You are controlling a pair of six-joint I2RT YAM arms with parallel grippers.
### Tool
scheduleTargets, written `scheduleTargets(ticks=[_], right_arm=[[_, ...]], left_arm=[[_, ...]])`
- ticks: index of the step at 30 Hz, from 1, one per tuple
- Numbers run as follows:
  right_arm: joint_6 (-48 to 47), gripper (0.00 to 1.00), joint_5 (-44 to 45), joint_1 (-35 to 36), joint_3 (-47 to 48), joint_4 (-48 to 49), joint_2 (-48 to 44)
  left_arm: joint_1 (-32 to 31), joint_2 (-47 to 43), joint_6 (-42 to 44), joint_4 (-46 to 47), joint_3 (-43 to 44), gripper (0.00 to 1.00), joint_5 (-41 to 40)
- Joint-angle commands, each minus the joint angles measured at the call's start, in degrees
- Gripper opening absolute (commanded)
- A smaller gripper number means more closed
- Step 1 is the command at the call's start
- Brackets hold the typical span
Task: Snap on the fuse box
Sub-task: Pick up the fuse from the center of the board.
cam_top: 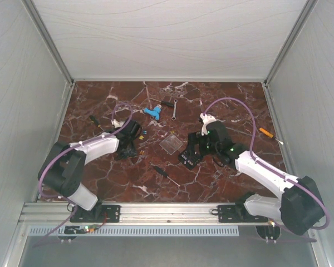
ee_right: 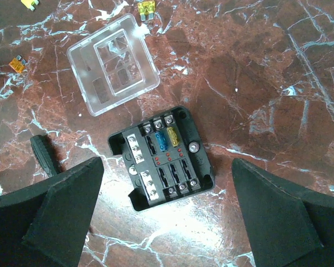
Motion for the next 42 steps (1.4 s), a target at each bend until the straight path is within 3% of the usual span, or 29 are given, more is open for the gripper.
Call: scheduleTargets(ticks=[1,11,20,33,42], right_arm=[[-0.76,0.98,-0.13,-0.39,-0.93,2.21,-1.72],[-0.85,0.98,-0.19,-0.37,-1.03,2.26,-2.01],[-0.92,0.98,-0.4,-0.38,-1.06,2.4,-2.17],[-0.27,0.98,-2.26,3.77,-3.28,8.86,-3.07],[6.35,0.94,-4.83,9.07,-9.19,29.41,-4.32]], left_arm=[[-0.2,3.3,0.79,0.64,-0.11,0.36,-0.44],[-0.12,6.25,6.82,-1.74,2.03,0.36,0.76],[-0.02,7.2,6.16,-1.92,2.18,0.25,4.98],[0.07,-5.65,-8.43,1.04,1.71,0.16,9.66],[0.07,-18.67,-22.88,10.17,-0.78,0.13,18.2]])
